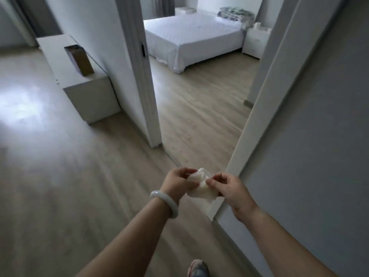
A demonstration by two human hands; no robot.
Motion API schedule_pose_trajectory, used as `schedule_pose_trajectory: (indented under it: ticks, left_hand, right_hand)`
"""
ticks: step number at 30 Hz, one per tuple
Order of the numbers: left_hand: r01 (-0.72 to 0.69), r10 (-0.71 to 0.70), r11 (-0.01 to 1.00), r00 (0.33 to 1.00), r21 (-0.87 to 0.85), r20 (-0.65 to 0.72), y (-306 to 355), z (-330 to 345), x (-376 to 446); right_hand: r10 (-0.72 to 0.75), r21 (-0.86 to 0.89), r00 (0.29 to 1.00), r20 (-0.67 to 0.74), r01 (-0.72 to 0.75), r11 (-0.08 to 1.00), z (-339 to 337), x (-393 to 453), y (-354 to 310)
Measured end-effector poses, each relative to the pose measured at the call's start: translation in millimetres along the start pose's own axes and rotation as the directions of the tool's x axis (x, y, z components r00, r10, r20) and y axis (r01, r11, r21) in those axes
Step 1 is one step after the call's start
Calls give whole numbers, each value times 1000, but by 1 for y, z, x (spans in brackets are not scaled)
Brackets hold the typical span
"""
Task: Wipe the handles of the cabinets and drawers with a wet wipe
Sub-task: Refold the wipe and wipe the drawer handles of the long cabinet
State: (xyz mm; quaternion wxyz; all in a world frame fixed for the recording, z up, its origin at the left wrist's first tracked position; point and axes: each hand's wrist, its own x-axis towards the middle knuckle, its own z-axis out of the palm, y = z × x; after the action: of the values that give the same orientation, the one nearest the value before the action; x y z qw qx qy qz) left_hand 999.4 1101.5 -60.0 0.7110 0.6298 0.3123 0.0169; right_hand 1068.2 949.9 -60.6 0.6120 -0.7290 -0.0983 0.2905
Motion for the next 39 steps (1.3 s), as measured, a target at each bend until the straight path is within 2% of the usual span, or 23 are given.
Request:
schedule_pose_trajectory:
  ticks: [4,10,14,18,22,28,34,39]
  left_hand:
    - [-23,5,995,983,-95,-186,19,-53,28]
    - [-32,-70,972,907,-235,-415,23,-148,42]
    - [-27,-153,933,873,-360,-463,22,-223,60]
    - [5,-218,898,873,-439,-436,22,-302,87]
    - [-11,-188,901,891,-434,-412,41,-389,121]
    - [-84,-103,923,887,-377,-451,86,-499,178]
    - [-118,-114,884,884,-453,-453,115,-595,248]
    - [-107,-148,873,872,-475,-467,142,-683,328]
  right_hand:
    - [-23,-1,982,190,23,1000,47,71,-28]
    - [-17,-8,911,413,23,1000,154,137,-48]
    - [-19,9,867,498,17,1000,236,172,-61]
    - [-13,38,826,563,-10,999,317,211,-79]
    - [28,56,818,574,-74,996,404,261,-105]
    - [158,14,802,575,-203,979,507,326,-137]
    - [136,80,847,514,-205,975,596,408,-165]
    - [147,135,844,516,-249,959,678,506,-192]
